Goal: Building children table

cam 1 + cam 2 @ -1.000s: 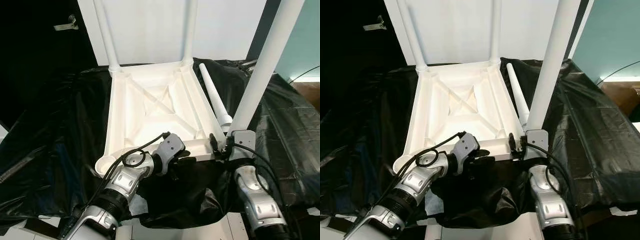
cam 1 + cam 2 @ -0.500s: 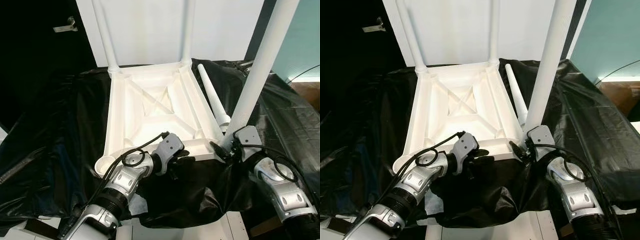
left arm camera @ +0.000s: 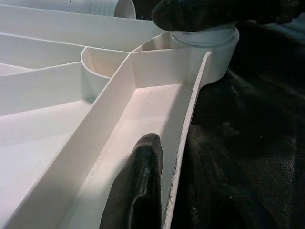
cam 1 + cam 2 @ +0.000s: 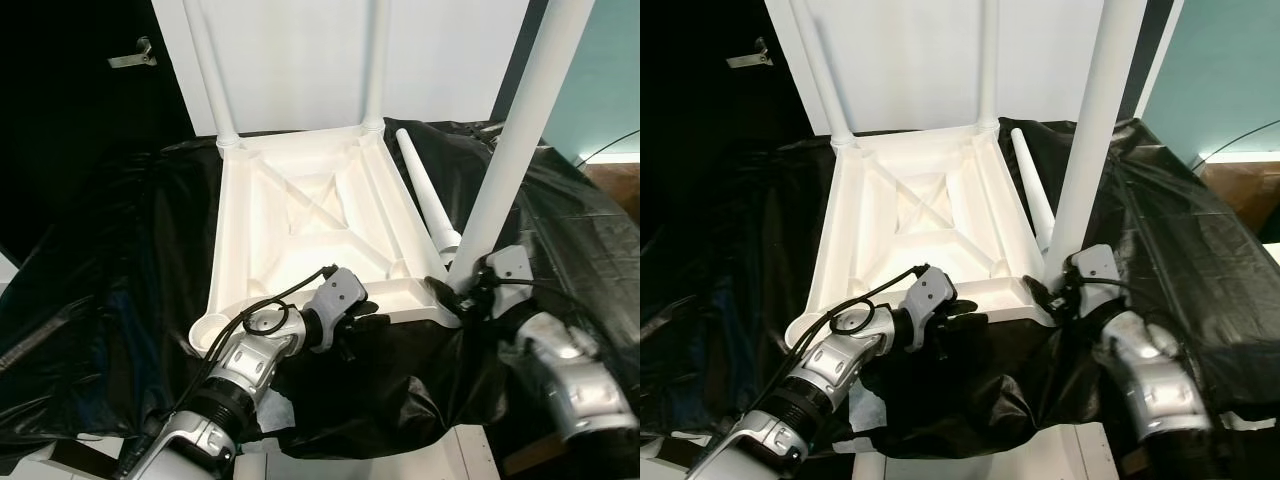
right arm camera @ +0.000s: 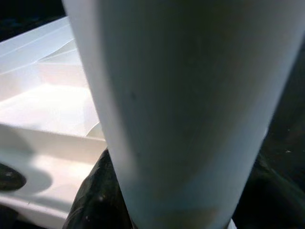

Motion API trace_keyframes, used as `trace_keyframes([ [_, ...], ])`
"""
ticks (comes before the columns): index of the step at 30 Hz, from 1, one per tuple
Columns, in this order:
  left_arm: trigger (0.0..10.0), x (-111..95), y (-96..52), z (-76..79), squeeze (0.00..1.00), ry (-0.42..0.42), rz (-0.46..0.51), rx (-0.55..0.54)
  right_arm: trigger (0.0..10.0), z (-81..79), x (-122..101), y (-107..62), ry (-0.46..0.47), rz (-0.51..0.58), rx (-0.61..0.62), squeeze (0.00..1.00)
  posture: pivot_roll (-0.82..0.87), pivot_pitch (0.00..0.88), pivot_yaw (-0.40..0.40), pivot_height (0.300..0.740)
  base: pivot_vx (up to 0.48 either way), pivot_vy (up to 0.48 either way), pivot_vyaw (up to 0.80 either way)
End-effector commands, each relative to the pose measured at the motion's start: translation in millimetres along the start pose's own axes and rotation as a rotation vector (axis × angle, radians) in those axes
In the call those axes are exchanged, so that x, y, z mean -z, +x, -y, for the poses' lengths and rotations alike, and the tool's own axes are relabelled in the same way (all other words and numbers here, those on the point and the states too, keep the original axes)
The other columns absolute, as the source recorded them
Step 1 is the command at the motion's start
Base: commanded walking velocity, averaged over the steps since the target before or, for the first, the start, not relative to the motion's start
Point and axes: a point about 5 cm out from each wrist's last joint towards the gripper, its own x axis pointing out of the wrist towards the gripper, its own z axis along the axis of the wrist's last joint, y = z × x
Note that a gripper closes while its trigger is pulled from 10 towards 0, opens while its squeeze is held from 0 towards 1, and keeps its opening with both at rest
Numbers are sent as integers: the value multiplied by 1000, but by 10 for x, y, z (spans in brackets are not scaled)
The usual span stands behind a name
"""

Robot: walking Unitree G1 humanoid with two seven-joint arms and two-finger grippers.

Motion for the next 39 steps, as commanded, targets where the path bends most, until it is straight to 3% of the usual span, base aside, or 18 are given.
trace_keyframes([
  [1, 10000, 156, 21, 125, 0, -25, -70, 107, 0, -289, 245, -36, -21, -74, 82, 0, -78, 0, 7, 740, 0, 0, 0],
  [2, 10000, 156, 21, 125, 0, -25, -70, 107, 0, -289, 245, -36, -21, -74, 82, 0, -78, 0, 7, 740, 0, 0, 0],
  [3, 10000, 140, 32, 119, 0, -23, -68, 107, 0, -399, 257, -53, 24, -51, 262, 0, -72, 0, 9, 740, 0, 0, 0],
  [5, 10000, 140, 32, 119, 0, -23, -68, 107, 0, -399, 257, -53, 24, -51, 262, 0, -72, 0, 9, 740, 0, 0, 0],
  [6, 10000, 131, 37, 118, 0, -22, -66, 109, 0, -388, 238, -45, 60, -43, 380, 0, -74, 0, 14, 740, 0, 0, 0],
  [19, 10000, 132, 37, 128, 0, -24, -67, 112, 0, -284, 242, -24, 129, -43, 601, 0, -61, 0, 18, 740, 0, 0, 0],
  [20, 10000, 133, 34, 129, 0, -25, -67, 111, 1294, -318, 224, 3, 121, -35, 579, 0, -59, 0, 18, 740, 0, 0, 0],
  [22, 10000, 133, 34, 129, 0, -25, -67, 111, 1294, -318, 224, 3, 121, -35, 579, 0, -59, 0, 18, 740, 0, 0, 0],
  [23, 10000, 137, 23, 126, 0, -26, -68, 109, 10000, -365, 189, 41, 90, -22, 515, 0, -60, 0, 16, 740, 0, 0, 0],
  [27, 10000, 146, 9, 120, 0, -27, -70, 104, 10000, -394, 132, 91, 36, 2, 416, 0, -65, 0, 17, 740, 0, 0, 0],
  [28, 10000, 149, 7, 119, 0, -27, -71, 103, 10000, -357, 110, 98, 13, 13, 394, 1000, -67, 0, 16, 740, 0, 0, 0],
  [31, 10000, 149, 10, 119, 0, -27, -71, 103, 10000, -276, 97, 100, 12, 17, 379, 1000, -67, 0, 14, 740, 0, 0, 0],
  [32, 10000, 142, 20, 118, 0, -27, -68, 103, 10000, -102, 63, 122, 20, 15, 295, 1000, -75, 0, 12, 740, 0, 0, 0],
  [34, 10000, 142, 20, 118, 0, -27, -68, 103, 10000, -102, 63, 122, 20, 15, 295, 1000, -75, 0, 12, 740, 0, 0, 0],
  [35, 10000, 139, 26, 119, 0, -27, -67, 103, 10000, -18, 54, 132, 10, 4, 243, 816, -79, 0, 13, 740, 0, 0, 0],
  [36, 10000, 139, 26, 119, 0, -27, -67, 103, 10000, -18, 54, 132, 10, 4, 243, 816, -79, 0, 13, 740, 0, 0, 0],
  [37, 10000, 139, 30, 124, 0, -27, -66, 104, 10000, 63, 43, 134, 6, -5, 188, 0, -81, 0, 13, 740, 0, 0, 0],
  [39, 10000, 139, 36, 130, 0, -28, -64, 106, 10000, 157, -2, 112, -7, -3, 93, 0, -83, 0, 12, 740, 0, 0, 0],
])
